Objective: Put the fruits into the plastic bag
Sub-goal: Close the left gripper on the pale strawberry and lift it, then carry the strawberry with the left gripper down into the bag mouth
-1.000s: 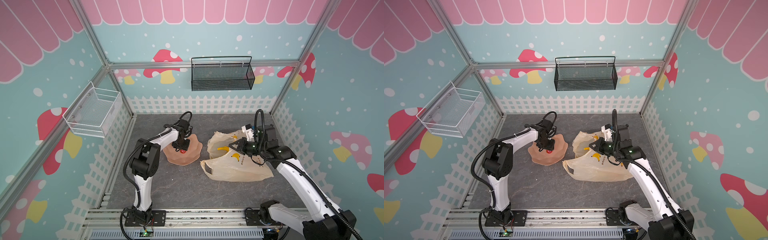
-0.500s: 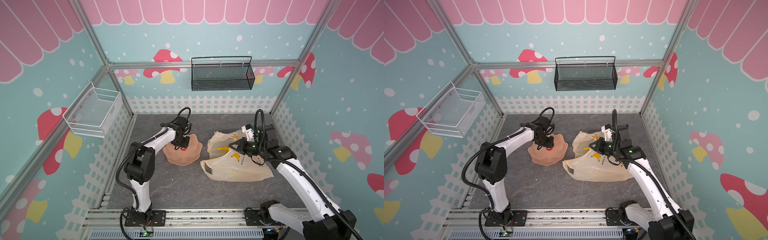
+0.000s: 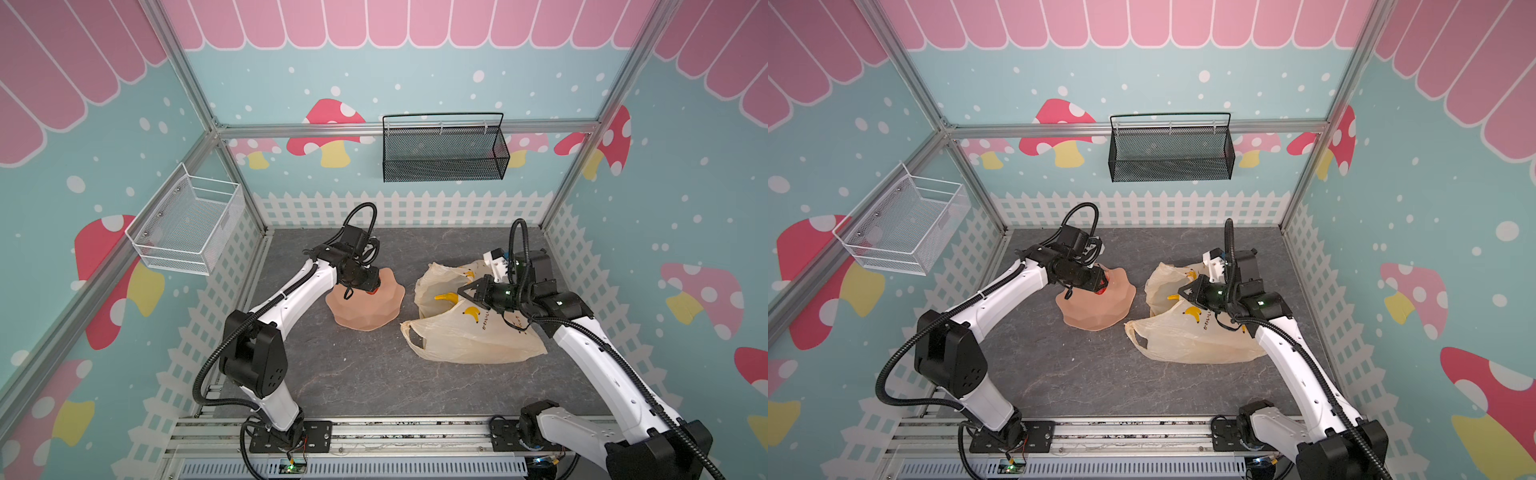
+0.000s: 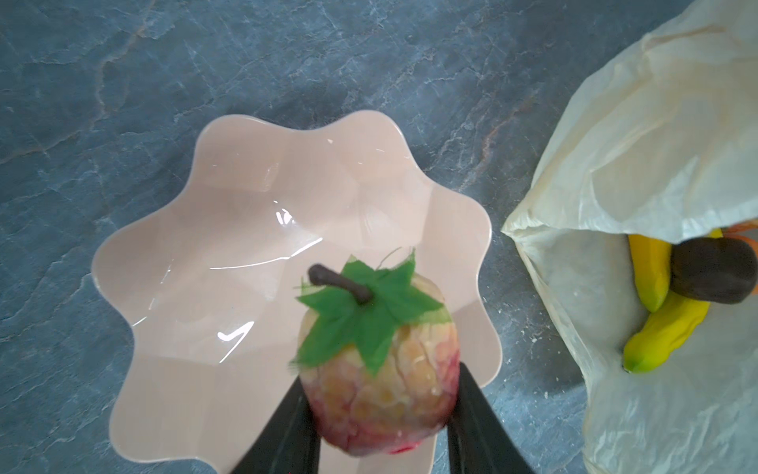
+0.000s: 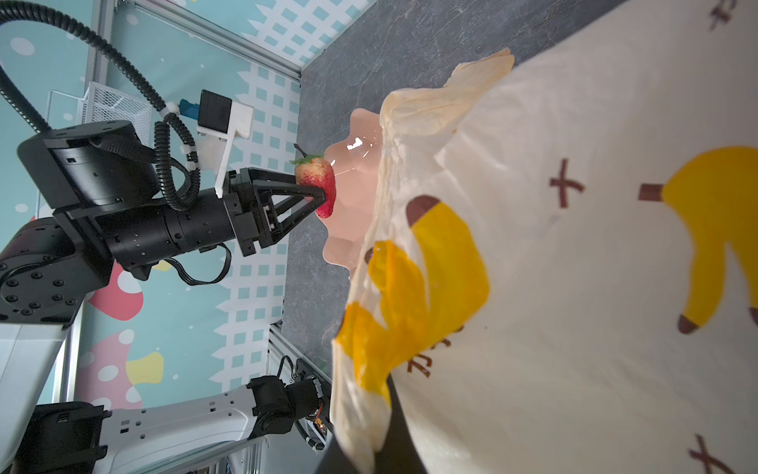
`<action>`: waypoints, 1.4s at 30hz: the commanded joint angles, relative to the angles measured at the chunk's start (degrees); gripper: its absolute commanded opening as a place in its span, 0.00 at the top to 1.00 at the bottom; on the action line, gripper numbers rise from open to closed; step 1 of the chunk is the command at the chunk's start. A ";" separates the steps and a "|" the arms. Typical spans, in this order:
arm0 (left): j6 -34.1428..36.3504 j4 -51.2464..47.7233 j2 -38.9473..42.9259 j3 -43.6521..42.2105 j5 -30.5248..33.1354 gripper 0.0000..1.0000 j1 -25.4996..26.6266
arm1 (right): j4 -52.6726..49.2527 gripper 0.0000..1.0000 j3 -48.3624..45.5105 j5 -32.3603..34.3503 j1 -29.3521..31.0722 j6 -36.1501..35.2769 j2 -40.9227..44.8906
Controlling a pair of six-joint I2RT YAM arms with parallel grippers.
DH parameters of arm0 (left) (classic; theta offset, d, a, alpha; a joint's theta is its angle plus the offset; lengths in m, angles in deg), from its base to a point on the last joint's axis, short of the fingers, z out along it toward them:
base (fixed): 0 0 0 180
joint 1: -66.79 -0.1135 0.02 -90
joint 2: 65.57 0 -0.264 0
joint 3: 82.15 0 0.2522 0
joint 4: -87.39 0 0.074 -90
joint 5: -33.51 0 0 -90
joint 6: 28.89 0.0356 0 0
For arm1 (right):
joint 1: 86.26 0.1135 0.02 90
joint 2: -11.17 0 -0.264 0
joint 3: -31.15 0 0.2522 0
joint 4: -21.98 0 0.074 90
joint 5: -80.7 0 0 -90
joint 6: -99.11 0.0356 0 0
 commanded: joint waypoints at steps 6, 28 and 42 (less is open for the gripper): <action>11.17 -1.97 2.84 -0.67 -4.47 0.65 8.50 | -0.03 1.00 0.86 0.23 0.32 0.35 0.62; 15.21 -3.67 -3.38 2.99 -5.30 0.68 18.38 | -0.20 1.00 0.81 -0.07 0.30 0.00 0.91; 11.46 -0.32 -12.82 7.97 -8.98 0.69 24.19 | 0.06 1.00 0.29 -0.14 0.32 0.44 1.06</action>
